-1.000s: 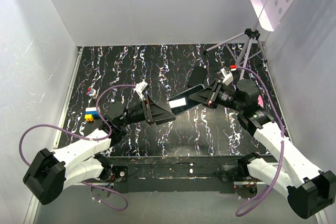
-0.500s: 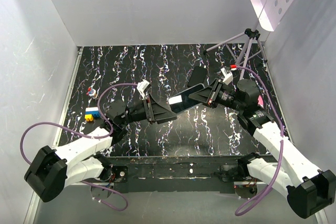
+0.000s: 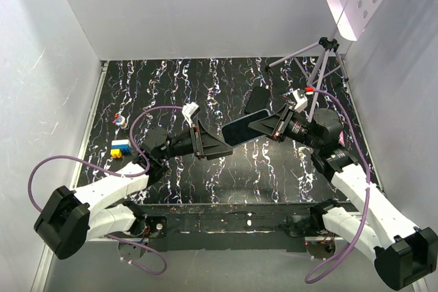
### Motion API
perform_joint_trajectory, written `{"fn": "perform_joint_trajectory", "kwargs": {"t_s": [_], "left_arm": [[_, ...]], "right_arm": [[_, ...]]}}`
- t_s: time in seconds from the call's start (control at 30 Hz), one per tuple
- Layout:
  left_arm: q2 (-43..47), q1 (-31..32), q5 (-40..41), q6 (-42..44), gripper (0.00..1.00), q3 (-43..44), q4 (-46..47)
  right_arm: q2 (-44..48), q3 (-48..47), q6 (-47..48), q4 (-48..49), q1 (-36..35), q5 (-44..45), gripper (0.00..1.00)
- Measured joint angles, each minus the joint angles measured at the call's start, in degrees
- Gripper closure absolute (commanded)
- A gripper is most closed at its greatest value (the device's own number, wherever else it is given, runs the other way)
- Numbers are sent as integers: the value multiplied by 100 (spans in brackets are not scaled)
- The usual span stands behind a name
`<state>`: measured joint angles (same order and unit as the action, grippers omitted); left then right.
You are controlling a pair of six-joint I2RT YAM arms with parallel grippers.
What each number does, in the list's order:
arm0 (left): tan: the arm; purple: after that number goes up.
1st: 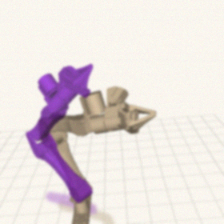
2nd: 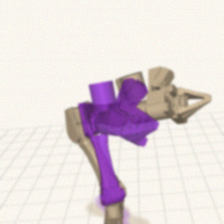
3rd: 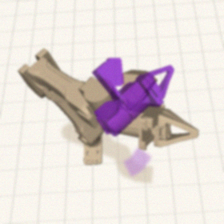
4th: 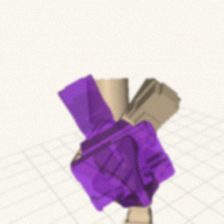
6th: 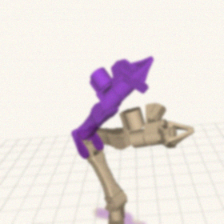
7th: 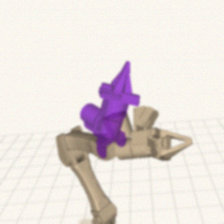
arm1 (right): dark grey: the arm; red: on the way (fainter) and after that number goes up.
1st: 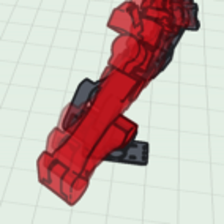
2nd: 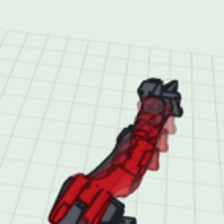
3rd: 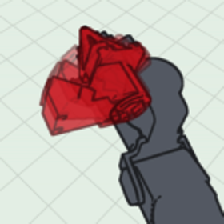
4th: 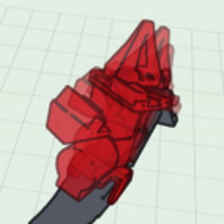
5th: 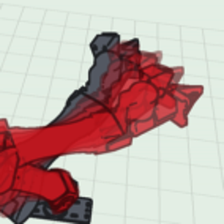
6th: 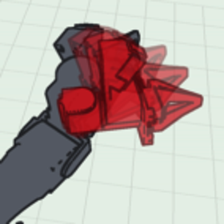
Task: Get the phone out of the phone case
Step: Remove the phone case from the phone.
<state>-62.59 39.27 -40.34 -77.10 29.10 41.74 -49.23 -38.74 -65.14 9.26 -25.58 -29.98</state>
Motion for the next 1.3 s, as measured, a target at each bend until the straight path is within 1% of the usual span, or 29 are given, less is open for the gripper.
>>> {"fn": "perform_joint_trajectory", "kwargs": {"t_s": [0.23, 0.33, 0.4, 0.53, 0.63, 0.87, 1.1, 1.3], "left_arm": [[-4, 7, 28, -125, 31, -11, 37], [-94, -4, 4, -203, 32, -11, 149], [-208, -13, 42, -282, 33, -11, 350], [-267, -129, 122, -400, 34, -31, 614], [-254, -212, 151, -439, 36, -37, 678], [-315, -236, 129, -501, 50, 61, 623], [-315, 44, 741, -605, 59, 59, 675], [-284, 79, 1150, -699, 79, 50, 610]], "right_arm": [[37, 146, -177, 293, 26, -90, 99], [46, 240, -289, 503, 48, -138, 99], [48, 306, -376, 625, 35, -326, 99], [59, 404, -555, 640, -2, -619, 99], [105, 404, -533, 592, -4, -688, 99], [131, 402, -514, 599, -4, -793, 99], [264, 557, -616, 933, -297, -273, 99], [170, 590, -678, 1231, -651, 225, 99]]}}
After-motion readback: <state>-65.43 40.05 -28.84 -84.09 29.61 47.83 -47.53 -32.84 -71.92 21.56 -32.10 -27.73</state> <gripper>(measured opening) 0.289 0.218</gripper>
